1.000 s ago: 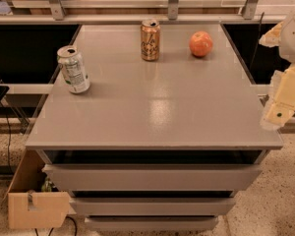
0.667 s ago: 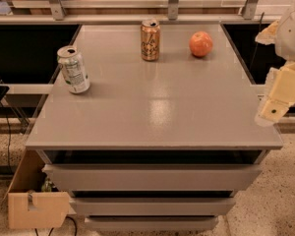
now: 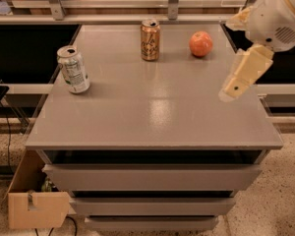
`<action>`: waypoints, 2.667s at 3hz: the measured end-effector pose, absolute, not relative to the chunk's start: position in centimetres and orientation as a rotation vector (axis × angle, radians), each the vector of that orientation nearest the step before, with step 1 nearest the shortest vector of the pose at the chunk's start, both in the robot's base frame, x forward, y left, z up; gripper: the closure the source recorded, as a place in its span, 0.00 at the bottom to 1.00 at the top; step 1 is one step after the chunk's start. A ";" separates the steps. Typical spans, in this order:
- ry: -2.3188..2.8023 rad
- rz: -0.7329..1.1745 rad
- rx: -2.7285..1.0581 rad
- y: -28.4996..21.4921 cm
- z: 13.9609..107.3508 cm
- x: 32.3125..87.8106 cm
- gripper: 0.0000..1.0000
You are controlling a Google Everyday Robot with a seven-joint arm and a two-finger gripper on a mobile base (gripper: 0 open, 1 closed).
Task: Pick 7up can
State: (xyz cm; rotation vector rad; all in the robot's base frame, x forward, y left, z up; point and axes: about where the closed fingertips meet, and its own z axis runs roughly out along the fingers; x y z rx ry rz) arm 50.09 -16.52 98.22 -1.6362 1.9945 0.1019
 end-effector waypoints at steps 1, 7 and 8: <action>1.873 0.299 -1.591 -10.9 98.1 52.6 0.00; 1.493 0.729 -1.591 9.0 95.3 55.0 0.00; 1.454 0.807 -1.596 13.2 93.8 55.7 0.00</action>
Offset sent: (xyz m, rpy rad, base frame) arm 0.0228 0.0460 -0.0020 0.1427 -0.0014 0.0576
